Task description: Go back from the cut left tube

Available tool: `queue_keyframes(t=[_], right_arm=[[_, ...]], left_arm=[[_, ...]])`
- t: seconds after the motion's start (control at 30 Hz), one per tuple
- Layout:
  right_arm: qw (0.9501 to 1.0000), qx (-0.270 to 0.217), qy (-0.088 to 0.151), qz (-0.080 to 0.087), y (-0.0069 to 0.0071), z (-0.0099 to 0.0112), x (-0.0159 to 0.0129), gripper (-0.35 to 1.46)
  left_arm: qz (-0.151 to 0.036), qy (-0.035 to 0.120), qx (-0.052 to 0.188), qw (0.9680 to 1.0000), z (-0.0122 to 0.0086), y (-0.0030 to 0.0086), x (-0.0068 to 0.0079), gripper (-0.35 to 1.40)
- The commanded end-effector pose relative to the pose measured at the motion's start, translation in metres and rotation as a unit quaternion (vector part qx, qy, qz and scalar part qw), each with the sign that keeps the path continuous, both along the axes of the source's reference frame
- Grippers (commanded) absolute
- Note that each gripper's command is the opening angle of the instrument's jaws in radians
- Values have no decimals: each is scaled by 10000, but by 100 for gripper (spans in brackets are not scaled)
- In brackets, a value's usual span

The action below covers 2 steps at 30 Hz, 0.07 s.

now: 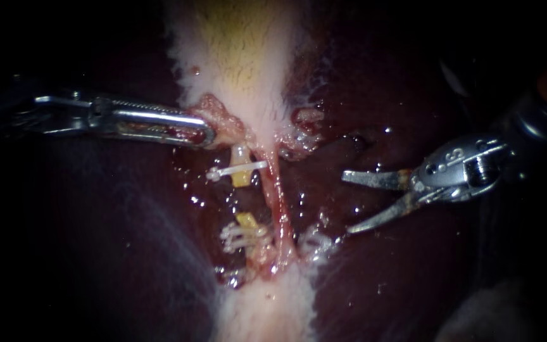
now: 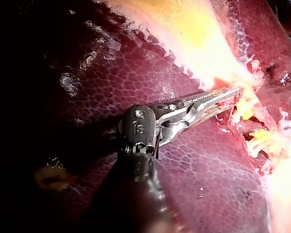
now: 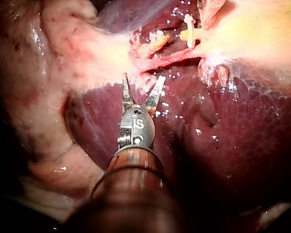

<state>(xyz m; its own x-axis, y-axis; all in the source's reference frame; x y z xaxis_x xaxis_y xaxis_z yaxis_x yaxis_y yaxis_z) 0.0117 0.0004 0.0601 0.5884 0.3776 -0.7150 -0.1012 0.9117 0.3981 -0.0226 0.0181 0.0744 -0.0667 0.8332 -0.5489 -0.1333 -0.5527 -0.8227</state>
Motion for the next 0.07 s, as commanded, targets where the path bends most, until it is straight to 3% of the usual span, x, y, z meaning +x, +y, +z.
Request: queue_keyframes(t=[0.03,0.07], right_arm=[[10000,0,-2,2,0,0,0,145],[10000,0,-2,3,0,0,1,145]], left_arm=[[0,-1,-1,10000,-1,1,1,-35],[2,-3,1,10000,-2,1,2,-35]])
